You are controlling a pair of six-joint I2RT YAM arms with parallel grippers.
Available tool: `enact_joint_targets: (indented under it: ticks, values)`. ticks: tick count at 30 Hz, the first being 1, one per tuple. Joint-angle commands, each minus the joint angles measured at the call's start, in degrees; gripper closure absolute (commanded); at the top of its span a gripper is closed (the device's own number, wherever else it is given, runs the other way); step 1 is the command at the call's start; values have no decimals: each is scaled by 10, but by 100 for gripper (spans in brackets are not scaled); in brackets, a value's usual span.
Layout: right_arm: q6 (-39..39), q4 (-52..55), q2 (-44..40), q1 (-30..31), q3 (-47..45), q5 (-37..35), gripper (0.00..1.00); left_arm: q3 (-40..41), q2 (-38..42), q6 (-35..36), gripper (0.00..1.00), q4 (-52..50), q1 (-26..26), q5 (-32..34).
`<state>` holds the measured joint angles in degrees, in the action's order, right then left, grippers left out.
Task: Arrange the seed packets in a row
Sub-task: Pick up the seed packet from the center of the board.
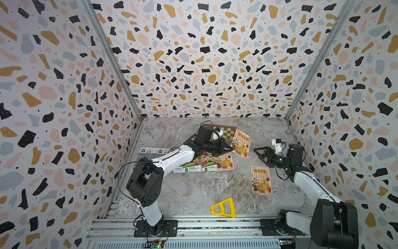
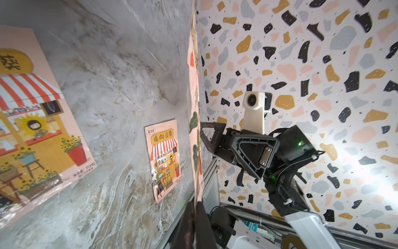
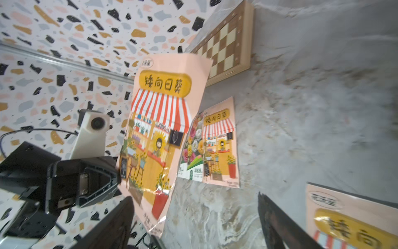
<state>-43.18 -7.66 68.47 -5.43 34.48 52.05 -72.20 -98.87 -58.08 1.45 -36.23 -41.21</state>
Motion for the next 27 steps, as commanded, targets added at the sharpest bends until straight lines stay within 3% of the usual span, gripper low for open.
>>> enact_joint_targets:
  ticks: [1, 7, 15, 22, 27]
  values:
    - [-81, -120, 12, 29, -5, 36, 10, 18, 25, -32, 100, 61, 11, 9]
    - [-153, -219, 68, 79, 24, 33, 14, 44, 42, -78, 100, 111, 25, 9]
    - [-206, -290, 122, 100, 69, 29, 39, 62, 57, -105, 100, 140, 36, 8]
    - [-248, -341, 158, 108, 80, 32, 51, 71, 60, -124, 100, 160, 41, -1]
    - [-248, -357, 176, 115, 97, 39, 68, 77, 61, -128, 100, 165, 45, -5]
